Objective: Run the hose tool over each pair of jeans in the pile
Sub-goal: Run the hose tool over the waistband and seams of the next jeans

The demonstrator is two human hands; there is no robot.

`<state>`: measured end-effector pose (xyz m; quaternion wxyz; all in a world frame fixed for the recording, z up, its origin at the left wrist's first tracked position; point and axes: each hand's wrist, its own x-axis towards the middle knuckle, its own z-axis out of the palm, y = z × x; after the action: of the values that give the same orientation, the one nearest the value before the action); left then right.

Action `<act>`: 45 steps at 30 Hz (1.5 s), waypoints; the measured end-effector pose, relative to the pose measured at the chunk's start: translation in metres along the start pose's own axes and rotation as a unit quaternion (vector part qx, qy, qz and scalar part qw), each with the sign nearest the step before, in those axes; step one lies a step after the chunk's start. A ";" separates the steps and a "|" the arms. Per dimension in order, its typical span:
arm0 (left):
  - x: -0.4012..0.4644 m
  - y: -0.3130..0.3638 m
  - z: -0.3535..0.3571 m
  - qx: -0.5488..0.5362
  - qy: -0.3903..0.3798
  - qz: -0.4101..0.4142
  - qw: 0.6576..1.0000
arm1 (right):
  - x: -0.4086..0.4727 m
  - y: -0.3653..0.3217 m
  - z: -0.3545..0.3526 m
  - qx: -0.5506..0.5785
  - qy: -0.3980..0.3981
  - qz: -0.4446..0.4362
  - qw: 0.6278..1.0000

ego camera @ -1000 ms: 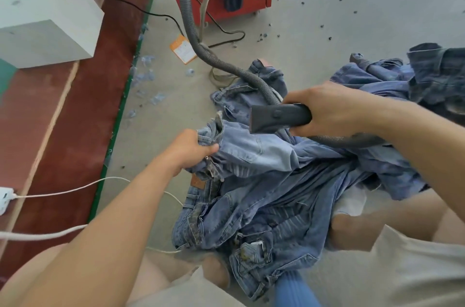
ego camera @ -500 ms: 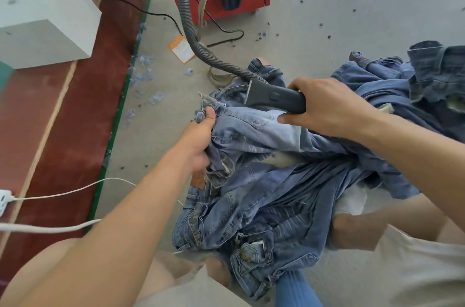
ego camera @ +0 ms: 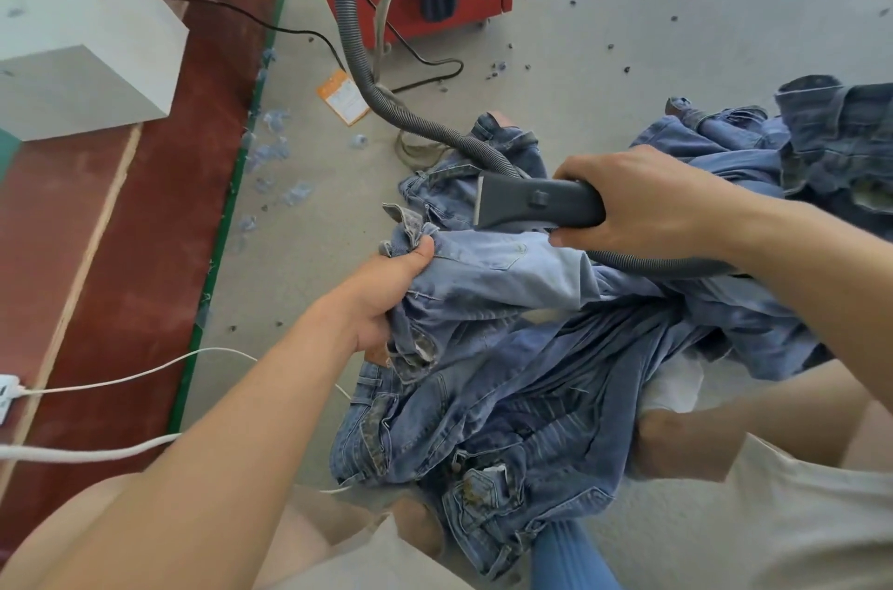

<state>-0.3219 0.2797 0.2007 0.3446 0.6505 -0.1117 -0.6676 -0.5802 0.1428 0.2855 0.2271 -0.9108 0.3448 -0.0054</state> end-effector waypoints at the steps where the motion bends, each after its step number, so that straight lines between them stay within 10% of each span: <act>1: -0.003 0.000 -0.001 -0.022 -0.041 -0.026 0.999 | -0.002 0.000 0.000 -0.004 -0.009 -0.001 1.000; 12: -0.012 0.001 0.000 0.066 -0.153 -0.104 0.981 | -0.019 0.020 -0.012 0.014 -0.009 -0.004 1.000; 20: -0.021 0.003 0.013 -0.195 -0.213 -0.003 0.957 | -0.022 0.022 -0.015 0.030 -0.033 -0.023 0.999; 33: -0.019 -0.003 0.032 -0.203 -0.248 0.037 0.946 | 0.003 0.019 0.011 0.098 0.077 0.062 0.990; 45: -0.018 0.002 0.009 0.043 -0.053 -0.088 0.994 | -0.026 0.033 -0.008 -0.002 -0.025 -0.041 0.999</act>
<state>-0.3312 0.2865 0.2168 0.2499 0.6359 -0.1006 -0.7233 -0.6219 0.1341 0.2827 0.2331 -0.9245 0.3015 0.0087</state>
